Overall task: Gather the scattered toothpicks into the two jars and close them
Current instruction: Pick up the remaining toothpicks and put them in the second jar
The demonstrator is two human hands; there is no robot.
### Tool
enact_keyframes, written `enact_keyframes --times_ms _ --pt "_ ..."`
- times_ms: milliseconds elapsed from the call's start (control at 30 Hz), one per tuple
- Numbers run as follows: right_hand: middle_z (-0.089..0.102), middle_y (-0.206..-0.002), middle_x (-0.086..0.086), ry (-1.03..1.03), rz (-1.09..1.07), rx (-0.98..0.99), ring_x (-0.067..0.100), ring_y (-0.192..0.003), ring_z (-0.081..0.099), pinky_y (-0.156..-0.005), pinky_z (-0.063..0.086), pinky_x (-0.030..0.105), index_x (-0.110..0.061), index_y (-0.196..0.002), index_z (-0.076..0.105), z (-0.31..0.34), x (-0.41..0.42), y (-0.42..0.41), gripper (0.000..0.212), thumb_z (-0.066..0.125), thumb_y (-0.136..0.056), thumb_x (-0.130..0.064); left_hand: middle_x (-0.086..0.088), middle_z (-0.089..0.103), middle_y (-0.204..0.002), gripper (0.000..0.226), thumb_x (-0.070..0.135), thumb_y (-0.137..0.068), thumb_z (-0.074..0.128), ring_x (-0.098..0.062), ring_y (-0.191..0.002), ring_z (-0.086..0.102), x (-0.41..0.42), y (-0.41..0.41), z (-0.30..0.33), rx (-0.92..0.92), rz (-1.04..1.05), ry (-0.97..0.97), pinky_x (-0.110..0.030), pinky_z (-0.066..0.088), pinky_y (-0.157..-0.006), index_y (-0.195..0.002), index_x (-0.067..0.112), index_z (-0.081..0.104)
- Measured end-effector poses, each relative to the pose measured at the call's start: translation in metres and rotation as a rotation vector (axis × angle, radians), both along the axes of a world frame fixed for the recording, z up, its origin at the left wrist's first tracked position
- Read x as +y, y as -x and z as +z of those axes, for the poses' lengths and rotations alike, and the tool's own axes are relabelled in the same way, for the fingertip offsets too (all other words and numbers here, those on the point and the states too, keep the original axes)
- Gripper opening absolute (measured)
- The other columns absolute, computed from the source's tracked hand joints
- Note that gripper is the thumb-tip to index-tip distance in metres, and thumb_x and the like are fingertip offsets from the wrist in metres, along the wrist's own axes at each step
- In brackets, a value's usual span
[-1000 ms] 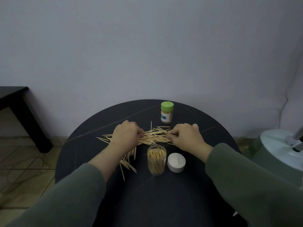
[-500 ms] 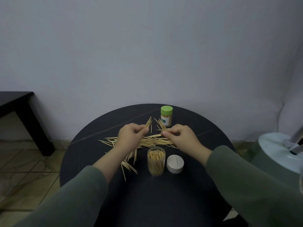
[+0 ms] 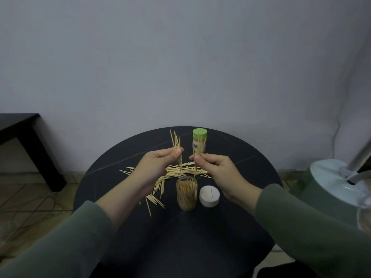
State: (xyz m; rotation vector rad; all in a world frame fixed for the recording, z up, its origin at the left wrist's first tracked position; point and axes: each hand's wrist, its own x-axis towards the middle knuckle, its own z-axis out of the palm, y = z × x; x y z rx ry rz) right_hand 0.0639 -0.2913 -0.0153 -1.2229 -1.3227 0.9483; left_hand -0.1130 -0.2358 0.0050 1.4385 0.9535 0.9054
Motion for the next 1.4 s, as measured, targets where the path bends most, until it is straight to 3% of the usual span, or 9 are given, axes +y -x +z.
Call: enact_keyframes --times_ms 167,300,367,433,600,733,967,1200,1400 --pt "0.072 -0.102 -0.009 0.009 0.024 0.03 -0.004 -0.1 0.063 -0.076 0.047 0.006 -0.018 -0.107 0.071 -0.003 -0.009 -0.002 0.02 0.056 -0.094 -0.022 0.011 0.071 -0.111 0.02 0.031 -0.088 0.063 -0.007 -0.109 0.057 -0.011 -0.007 -0.008 0.047 -0.086 0.056 -0.033 0.041 -0.091 -0.104 0.027 0.075" --pt "0.071 -0.104 -0.005 0.021 0.028 0.034 0.002 -0.103 0.063 -0.083 0.048 0.011 -0.013 -0.109 0.072 -0.008 -0.01 0.0 0.021 0.059 -0.093 -0.019 0.012 0.074 -0.089 0.021 0.024 -0.09 0.062 0.008 -0.077 0.06 -0.017 -0.01 -0.016 0.08 -0.129 0.038 -0.03 0.037 -0.095 -0.106 0.023 0.074" --pt "0.072 -0.106 -0.004 0.024 0.018 0.014 0.0 -0.103 0.063 -0.082 0.048 0.01 -0.013 -0.11 0.072 -0.01 -0.009 0.001 0.022 0.06 -0.093 -0.02 0.009 0.074 -0.099 0.02 0.026 -0.089 0.064 0.0 -0.099 0.063 -0.017 -0.008 -0.021 0.094 -0.13 0.032 -0.041 0.034 -0.111 -0.105 0.026 0.075" --pt "0.072 -0.107 -0.004 0.023 -0.006 -0.001 -0.002 -0.102 0.063 -0.08 0.047 0.006 -0.012 -0.111 0.072 -0.012 -0.008 0.003 0.024 0.06 -0.093 -0.021 0.009 0.073 -0.106 0.018 0.026 -0.089 0.065 -0.008 -0.113 0.06 -0.02 -0.006 -0.024 0.088 -0.098 0.023 -0.041 0.035 -0.111 -0.103 0.028 0.076" --pt "0.073 -0.105 -0.006 0.011 -0.034 -0.053 -0.001 -0.101 0.064 -0.081 0.048 0.01 -0.014 -0.11 0.073 -0.016 -0.006 0.005 0.022 0.061 -0.092 -0.022 0.011 0.074 -0.101 0.018 0.021 -0.09 0.064 0.002 -0.103 0.063 -0.03 -0.009 -0.031 0.048 -0.019 0.018 -0.009 0.042 -0.078 -0.105 0.022 0.074" --pt "0.072 -0.108 -0.007 0.006 -0.037 -0.084 0.0 -0.106 0.062 -0.09 0.049 0.017 -0.016 -0.11 0.073 -0.017 -0.006 0.005 0.024 0.062 -0.091 -0.026 0.015 0.074 -0.098 0.018 0.019 -0.091 0.064 0.014 -0.09 0.062 -0.031 -0.005 -0.032 0.054 -0.01 -0.006 0.001 0.041 -0.065 -0.105 0.022 0.074" --pt "0.073 -0.105 -0.008 -0.005 -0.03 -0.193 0.0 -0.103 0.063 -0.095 0.05 0.027 -0.021 -0.111 0.072 -0.017 -0.008 0.007 0.024 0.063 -0.09 -0.029 0.026 0.071 -0.084 0.017 0.024 -0.089 0.066 0.019 -0.086 0.059 -0.028 0.005 -0.023 0.191 -0.041 -0.12 -0.001 0.041 -0.069 -0.102 0.033 0.072" --pt "0.062 -0.104 -0.018 -0.03 -0.044 -0.519 0.001 -0.105 0.05 -0.1 0.04 0.041 -0.031 -0.102 0.075 -0.019 -0.004 0.007 0.022 0.061 -0.09 -0.042 0.019 0.064 -0.096 0.035 0.041 -0.084 0.066 0.002 -0.097 0.052 -0.017 0.005 -0.017 0.379 -0.021 -0.492 -0.025 0.04 -0.089 -0.118 0.042 0.06" --pt "0.058 -0.105 -0.02 -0.058 -0.022 -0.626 0.006 -0.111 0.044 -0.103 0.032 0.049 -0.031 -0.099 0.076 -0.02 -0.003 0.008 0.023 0.06 -0.089 -0.044 0.025 0.068 -0.1 0.007 0.039 -0.086 0.065 0.007 -0.094 0.056 -0.011 0.0 -0.016 0.389 -0.019 -0.557 -0.026 0.043 -0.084 -0.09 0.044 0.07"
